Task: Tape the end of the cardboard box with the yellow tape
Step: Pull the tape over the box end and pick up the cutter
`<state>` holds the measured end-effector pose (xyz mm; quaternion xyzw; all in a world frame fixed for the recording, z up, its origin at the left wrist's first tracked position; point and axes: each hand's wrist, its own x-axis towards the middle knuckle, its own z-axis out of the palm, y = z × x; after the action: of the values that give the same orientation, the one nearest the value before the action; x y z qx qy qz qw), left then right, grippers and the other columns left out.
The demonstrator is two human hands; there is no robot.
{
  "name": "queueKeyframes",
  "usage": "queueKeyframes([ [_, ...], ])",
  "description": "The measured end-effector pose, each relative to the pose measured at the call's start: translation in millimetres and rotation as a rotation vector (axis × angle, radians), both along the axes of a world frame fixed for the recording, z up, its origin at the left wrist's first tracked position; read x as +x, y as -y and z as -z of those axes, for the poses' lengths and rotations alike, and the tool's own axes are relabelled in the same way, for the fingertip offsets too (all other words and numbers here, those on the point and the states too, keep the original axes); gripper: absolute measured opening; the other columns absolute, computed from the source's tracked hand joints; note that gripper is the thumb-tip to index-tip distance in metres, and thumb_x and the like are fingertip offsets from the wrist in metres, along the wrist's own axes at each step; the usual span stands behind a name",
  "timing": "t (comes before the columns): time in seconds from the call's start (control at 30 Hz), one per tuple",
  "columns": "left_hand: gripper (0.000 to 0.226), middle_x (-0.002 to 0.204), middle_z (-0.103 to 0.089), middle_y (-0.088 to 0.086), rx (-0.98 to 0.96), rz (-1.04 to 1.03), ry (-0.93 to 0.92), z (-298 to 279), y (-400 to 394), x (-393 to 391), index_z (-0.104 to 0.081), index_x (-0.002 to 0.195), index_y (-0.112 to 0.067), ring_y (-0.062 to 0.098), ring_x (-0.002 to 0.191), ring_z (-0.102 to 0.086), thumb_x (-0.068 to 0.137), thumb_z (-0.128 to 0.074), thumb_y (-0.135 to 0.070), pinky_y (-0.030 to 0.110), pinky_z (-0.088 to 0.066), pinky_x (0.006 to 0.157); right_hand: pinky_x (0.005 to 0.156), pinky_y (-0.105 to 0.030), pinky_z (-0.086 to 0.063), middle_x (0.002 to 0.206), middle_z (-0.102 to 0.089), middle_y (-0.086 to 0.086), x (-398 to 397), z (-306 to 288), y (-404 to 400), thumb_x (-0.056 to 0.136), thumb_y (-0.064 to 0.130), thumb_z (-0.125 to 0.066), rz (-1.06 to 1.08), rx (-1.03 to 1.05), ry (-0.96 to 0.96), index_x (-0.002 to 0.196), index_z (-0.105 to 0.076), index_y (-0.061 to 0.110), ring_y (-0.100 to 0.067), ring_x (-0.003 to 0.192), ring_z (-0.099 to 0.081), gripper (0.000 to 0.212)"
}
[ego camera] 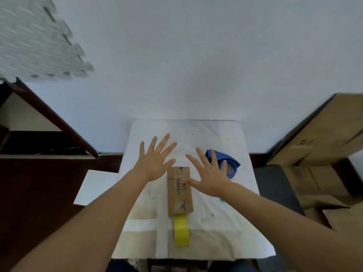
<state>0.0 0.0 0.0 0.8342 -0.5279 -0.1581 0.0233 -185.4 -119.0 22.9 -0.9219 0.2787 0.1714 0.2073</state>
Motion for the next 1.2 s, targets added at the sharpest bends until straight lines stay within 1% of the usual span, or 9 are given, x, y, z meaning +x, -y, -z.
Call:
queueKeyframes([
  [0.1, 0.061, 0.162, 0.015, -0.014, -0.049, -0.001, -0.061, 29, 2, -13, -0.005, 0.153, -0.041, 0.021, 0.150, 0.012, 0.096, -0.015, -0.059, 0.056, 0.011, 0.116, 0.111, -0.070, 0.003, 0.161, 0.020, 0.015, -2, 30, -10, 0.085, 0.075, -0.028, -0.007, -0.008, 0.031, 0.148, 0.003, 0.051, -0.034, 0.148, 0.018, 0.074],
  [0.23, 0.046, 0.161, -0.024, -0.006, -0.207, 0.008, -0.141, 71, 3, -23, -0.041, 0.146, -0.027, 0.010, 0.149, -0.015, 0.103, -0.029, -0.041, 0.043, 0.001, 0.121, 0.115, -0.064, 0.005, 0.162, 0.016, 0.014, -6, 73, -19, 0.090, 0.068, -0.031, -0.004, 0.035, 0.124, 0.151, -0.001, 0.044, -0.030, 0.149, 0.017, 0.072],
  [0.33, 0.039, 0.154, -0.041, -0.003, -0.323, 0.000, -0.150, 94, 9, -25, -0.052, 0.138, -0.022, 0.010, 0.144, -0.030, 0.104, -0.036, -0.031, 0.035, -0.008, 0.120, 0.117, -0.060, 0.004, 0.163, 0.010, 0.014, -4, 102, -18, 0.092, 0.064, -0.033, -0.004, 0.038, 0.211, 0.151, -0.007, 0.041, -0.029, 0.150, 0.014, 0.069],
  [0.67, 0.034, 0.150, -0.046, -0.007, -0.519, 0.010, -0.083, 123, 10, -24, -0.058, 0.133, -0.025, 0.010, 0.136, -0.041, 0.103, -0.040, -0.025, 0.025, -0.020, 0.115, 0.121, -0.050, -0.009, 0.164, -0.009, 0.007, 12, 158, -20, 0.102, 0.041, -0.027, 0.033, 0.044, 0.545, 0.149, -0.027, 0.029, -0.023, 0.151, -0.002, 0.048],
  [0.83, 0.031, 0.146, -0.051, -0.010, -0.657, -0.010, -0.119, 124, -14, -49, -0.061, 0.129, -0.027, 0.010, 0.129, -0.049, 0.101, -0.046, -0.026, 0.029, -0.038, 0.107, 0.118, -0.049, -0.022, 0.161, -0.021, 0.001, -1, 161, -32, 0.102, 0.037, -0.033, 0.054, 0.091, 0.718, 0.143, -0.038, 0.025, -0.020, 0.148, -0.020, 0.043],
  [1.0, 0.031, 0.137, -0.056, -0.015, -0.702, 0.026, -0.184, 114, -55, -89, -0.063, 0.127, -0.028, -0.006, 0.118, -0.049, 0.099, -0.052, -0.020, 0.000, -0.034, 0.090, 0.116, -0.047, -0.027, 0.157, -0.031, -0.002, -36, 159, -62, 0.100, 0.035, -0.035, 0.115, 0.173, 0.808, 0.143, -0.038, 0.026, -0.018, 0.145, -0.028, 0.044],
  [1.07, 0.031, 0.130, -0.060, -0.017, -0.696, 0.054, -0.203, 110, -71, -101, -0.067, 0.123, -0.029, -0.007, 0.114, -0.052, 0.097, -0.054, -0.016, 0.004, -0.039, 0.092, 0.114, -0.041, -0.033, 0.150, -0.040, -0.001, -52, 157, -76, 0.100, 0.031, -0.038, 0.173, 0.191, 0.846, 0.138, -0.043, 0.023, -0.015, 0.138, -0.038, 0.039],
  [1.1, 0.030, 0.127, -0.063, -0.016, -0.676, 0.059, -0.220, 109, -78, -105, -0.069, 0.120, -0.029, -0.006, 0.114, -0.055, 0.097, -0.054, -0.016, 0.011, -0.043, 0.095, 0.110, -0.037, -0.036, 0.145, -0.044, -0.001, -60, 158, -81, 0.101, 0.029, -0.040, 0.216, 0.190, 0.868, 0.134, -0.046, 0.021, -0.014, 0.131, -0.043, 0.035],
  [1.2, 0.027, 0.123, -0.069, -0.014, -0.617, 0.081, -0.258, 114, -92, -112, -0.071, 0.116, -0.030, 0.001, 0.116, -0.059, 0.096, -0.057, -0.018, 0.022, -0.047, 0.098, 0.088, -0.024, -0.049, 0.119, -0.049, -0.002, -82, 162, -99, 0.099, 0.024, -0.045, 0.402, 0.198, 0.952, 0.111, -0.052, 0.016, -0.011, 0.100, -0.054, 0.015],
])
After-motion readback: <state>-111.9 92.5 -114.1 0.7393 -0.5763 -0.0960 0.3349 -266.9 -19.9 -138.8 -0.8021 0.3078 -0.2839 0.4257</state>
